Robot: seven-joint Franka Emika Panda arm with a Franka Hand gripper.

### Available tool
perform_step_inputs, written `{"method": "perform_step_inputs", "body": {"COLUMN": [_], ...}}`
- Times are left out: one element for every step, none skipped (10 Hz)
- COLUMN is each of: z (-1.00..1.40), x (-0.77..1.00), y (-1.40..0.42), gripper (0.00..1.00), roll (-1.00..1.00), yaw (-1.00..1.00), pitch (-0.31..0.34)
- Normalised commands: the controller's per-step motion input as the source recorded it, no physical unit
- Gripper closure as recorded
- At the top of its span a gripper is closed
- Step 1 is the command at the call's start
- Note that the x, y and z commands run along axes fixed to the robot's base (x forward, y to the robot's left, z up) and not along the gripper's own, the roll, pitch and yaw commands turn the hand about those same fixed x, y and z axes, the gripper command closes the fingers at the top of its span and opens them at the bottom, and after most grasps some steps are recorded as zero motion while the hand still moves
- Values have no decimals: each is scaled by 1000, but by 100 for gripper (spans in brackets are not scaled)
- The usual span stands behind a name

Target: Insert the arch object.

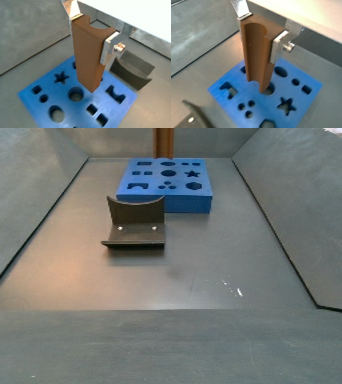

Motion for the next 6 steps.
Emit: {"method": "perform_step_inputs", "body": {"z": [-131, -146, -154, -197, -189, -174], "x": [1000, 1000, 1000, 1000, 1000, 1000], "y": [363, 320, 251, 237, 226, 220], "gripper": [100, 100, 100, 100, 100, 100], "roll": [89, 94, 94, 54, 40, 29], "yaw": [0, 0, -9, -23, -31, -49], "pitch": [27, 34, 31, 40, 33, 21]}}
